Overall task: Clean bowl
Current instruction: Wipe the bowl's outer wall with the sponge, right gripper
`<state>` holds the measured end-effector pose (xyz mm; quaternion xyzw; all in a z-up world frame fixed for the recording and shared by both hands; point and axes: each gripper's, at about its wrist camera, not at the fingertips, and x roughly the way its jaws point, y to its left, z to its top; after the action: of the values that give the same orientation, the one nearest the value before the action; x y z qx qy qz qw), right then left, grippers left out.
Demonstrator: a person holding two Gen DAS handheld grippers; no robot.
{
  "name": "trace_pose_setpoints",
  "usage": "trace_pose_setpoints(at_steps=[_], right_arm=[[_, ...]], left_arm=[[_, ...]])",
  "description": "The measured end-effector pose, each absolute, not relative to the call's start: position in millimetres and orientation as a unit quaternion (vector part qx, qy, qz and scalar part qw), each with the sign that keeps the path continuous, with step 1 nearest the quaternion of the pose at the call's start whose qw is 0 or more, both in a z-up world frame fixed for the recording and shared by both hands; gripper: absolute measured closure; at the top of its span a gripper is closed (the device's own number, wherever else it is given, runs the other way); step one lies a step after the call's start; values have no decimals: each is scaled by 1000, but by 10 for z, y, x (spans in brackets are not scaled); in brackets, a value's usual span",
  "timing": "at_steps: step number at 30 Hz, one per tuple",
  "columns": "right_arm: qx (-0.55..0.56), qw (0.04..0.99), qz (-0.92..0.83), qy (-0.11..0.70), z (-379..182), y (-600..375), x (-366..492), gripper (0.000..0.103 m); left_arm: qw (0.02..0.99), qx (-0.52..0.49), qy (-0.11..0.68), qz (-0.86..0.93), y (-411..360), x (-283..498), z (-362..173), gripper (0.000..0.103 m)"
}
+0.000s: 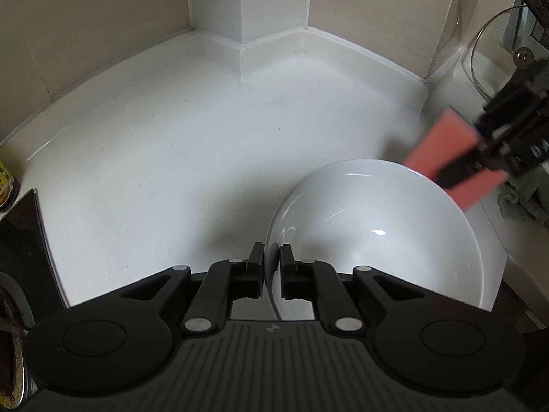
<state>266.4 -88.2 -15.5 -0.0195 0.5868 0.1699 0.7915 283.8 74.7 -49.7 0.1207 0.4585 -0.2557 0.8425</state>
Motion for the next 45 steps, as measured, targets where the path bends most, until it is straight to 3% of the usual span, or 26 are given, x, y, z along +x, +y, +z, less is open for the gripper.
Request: trace_pose_setpoints(at_steps=[6,8,9,12,14,17,25,36,45], right_arm=[[-33,802,169,571,-188,-775,2749,76],[-30,804,173,569,-198,-783,2741,76],[-28,804,173,568,-202,-786,2739,76],[-25,803,172,570,-212,-806,2705,76],[-24,801,172,573,-211,-825,2651,76],[-29,792,179,583,-186,-853,2616,76],[-31,783,180,594,-167,-858,2910,76],[1,789,178,588,-146,-941,2766,76],[-14,784,183,592,-103,-902,2841,76]], left_arm=[[830,117,478,-262,762,2941,-460,95],[837,83,493,-223,810,2923,-429,85],[841,73,496,-204,832,2874,-412,84],[846,45,505,-168,877,2735,-413,85],[842,36,512,-165,880,2673,-459,97],[836,58,511,-193,854,2727,-501,98],[811,153,479,-300,750,3071,-489,96],[850,80,484,-191,926,2536,-434,95],[801,201,473,-307,716,2913,-383,95]])
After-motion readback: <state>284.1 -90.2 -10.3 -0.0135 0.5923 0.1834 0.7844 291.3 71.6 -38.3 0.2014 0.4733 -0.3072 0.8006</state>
